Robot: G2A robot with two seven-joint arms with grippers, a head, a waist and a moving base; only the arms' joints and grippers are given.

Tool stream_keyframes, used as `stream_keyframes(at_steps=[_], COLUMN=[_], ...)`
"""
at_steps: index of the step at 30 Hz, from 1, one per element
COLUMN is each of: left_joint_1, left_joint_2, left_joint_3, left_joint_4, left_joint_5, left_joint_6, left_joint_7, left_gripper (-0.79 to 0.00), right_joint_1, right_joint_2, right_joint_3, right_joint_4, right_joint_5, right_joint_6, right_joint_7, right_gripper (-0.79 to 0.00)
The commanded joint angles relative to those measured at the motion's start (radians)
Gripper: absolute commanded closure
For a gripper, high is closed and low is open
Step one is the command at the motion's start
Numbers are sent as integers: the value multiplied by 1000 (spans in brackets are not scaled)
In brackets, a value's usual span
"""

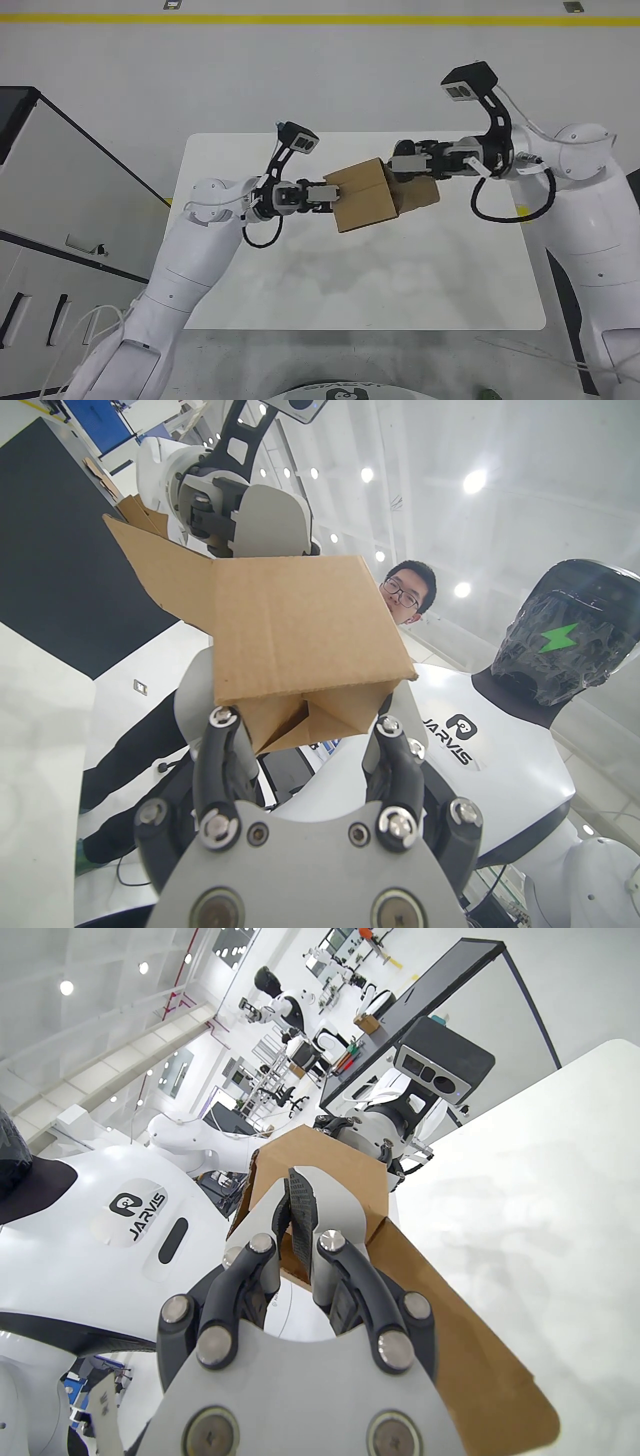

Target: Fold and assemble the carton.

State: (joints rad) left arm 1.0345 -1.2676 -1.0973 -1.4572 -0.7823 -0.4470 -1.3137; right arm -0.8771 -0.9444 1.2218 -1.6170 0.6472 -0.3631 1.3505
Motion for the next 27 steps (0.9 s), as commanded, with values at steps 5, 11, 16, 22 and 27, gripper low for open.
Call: stream_keyframes(at_steps=[5,11,16,22,27], left_joint_1=[-1,-5,-9,-8,-2], left_joint_2=[3,3,2,1,1], left_joint_3=[-15,-19,-16,-11,-12], left_joint_4=[9,17,18,10,-1], left_joint_5=[-2,-7,-10,-4,2], left_joint_6=[-5,-7,-9,-10,-11], left_joint_7=[-1,-4,-8,0,10], left_gripper=[0,0,0,0,0], right_joint_1=[-35,-79,-93,-84,-70], right_joint_2=[15,20,17,8,0], right_joint_3=[79,100,80,31,-9], right_joint_4=[-41,-76,-80,-75,-64], right_joint_5=[11,40,18,-8,-14], right_joint_6=[28,57,46,40,37], right_joint_7=[19,35,9,-14,-12], right_gripper=[0,0,0,0,0])
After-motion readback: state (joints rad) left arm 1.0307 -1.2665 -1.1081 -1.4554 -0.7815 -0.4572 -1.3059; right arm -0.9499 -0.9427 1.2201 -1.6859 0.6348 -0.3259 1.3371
